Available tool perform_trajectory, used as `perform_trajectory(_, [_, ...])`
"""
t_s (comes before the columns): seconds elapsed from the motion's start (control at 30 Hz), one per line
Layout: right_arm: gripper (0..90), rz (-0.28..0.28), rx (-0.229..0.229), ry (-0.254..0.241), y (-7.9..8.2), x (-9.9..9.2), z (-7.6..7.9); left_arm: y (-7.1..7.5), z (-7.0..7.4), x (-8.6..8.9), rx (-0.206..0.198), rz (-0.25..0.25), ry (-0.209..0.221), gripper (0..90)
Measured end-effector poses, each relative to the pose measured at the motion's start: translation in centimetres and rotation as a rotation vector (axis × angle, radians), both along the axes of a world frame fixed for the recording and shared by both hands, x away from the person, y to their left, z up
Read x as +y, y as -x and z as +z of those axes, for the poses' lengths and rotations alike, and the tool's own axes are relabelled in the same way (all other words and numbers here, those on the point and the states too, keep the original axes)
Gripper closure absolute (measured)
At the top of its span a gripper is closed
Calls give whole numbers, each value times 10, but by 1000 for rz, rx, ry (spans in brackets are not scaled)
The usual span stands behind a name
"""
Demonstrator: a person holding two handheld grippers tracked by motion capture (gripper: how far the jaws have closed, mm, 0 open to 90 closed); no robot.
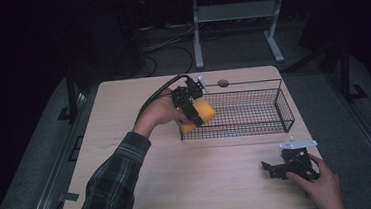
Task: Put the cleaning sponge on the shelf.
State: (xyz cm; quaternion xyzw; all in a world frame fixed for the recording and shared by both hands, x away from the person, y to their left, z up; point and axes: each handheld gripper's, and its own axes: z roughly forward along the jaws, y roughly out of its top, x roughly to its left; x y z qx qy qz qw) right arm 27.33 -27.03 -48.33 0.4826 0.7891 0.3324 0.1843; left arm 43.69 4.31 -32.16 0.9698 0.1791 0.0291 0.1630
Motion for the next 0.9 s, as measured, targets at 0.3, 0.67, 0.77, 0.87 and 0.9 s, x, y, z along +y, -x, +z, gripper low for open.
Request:
perform_trajectory(0.3, [11,1,-1,1,0,0,0,-18,-3,-10,-11,8,-1,228])
perform_trajectory(0.67, [11,-3,2,-2,0,0,0,-40,-11,-17,-25,32,12,228])
perform_trajectory(0.77, [12,-2,1,-1,0,0,0,-43,-16,-20,-24,34,17,228])
perform_trajectory(0.87, [11,-3,1,-1,0,0,0,-45,-21,-23,-22,35,7,228])
perform_trajectory(0.9, [12,-2,1,0,0,0,0,-45,-23,-23,-20,34,4,228])
